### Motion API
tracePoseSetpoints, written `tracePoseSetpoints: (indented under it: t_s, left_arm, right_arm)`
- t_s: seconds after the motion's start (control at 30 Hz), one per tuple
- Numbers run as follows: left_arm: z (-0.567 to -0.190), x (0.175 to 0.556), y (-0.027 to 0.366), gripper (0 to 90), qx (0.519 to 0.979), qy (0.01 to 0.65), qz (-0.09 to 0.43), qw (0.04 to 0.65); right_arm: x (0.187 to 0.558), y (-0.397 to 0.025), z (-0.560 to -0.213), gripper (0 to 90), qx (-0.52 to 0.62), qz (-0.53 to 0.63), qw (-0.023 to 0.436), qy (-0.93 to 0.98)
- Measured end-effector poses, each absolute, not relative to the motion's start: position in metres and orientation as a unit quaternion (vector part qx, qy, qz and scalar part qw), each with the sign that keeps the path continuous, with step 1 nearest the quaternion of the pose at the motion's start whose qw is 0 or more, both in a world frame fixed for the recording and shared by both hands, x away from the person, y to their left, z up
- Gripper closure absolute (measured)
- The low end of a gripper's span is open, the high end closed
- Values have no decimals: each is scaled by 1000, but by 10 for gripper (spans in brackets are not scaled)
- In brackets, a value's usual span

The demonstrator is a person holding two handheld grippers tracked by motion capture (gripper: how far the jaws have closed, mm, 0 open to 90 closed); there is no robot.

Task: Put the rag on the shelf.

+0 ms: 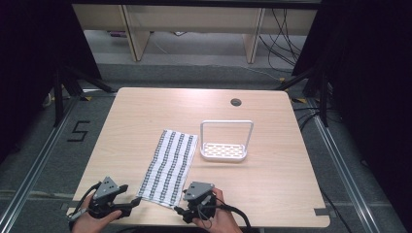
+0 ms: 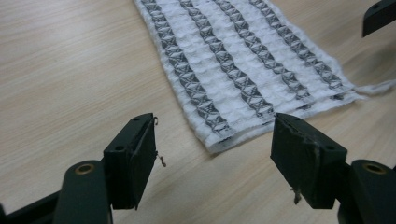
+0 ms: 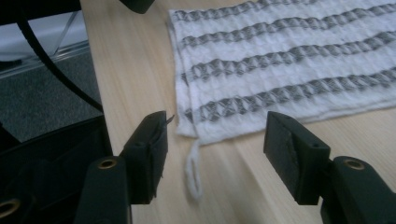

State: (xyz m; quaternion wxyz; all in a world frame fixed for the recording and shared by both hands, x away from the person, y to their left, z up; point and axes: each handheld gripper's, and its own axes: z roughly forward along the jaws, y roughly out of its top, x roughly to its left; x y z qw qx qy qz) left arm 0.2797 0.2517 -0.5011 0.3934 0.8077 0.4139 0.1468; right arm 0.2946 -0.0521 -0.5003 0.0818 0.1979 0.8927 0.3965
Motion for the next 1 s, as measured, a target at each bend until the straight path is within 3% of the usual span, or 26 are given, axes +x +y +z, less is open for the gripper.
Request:
tracePoseSetpoints:
  t_s: [0.1,0.67,0.8,1.0]
  left_arm:
    - [-502,279,249,326,802,412,145,407]
    - [-507,295,237,392,834,394,128,364]
    - [-510,296,233,422,838,394,130,355]
    - [-513,296,230,541,851,380,137,335]
  right_arm:
    - [294,-45,-502,438,195,394,79,895]
    - [301,-27,-512,496,196,378,84,901]
    - [303,-25,-514,530,200,377,86,900]
    - [308,-26,-513,660,203,370,78,903]
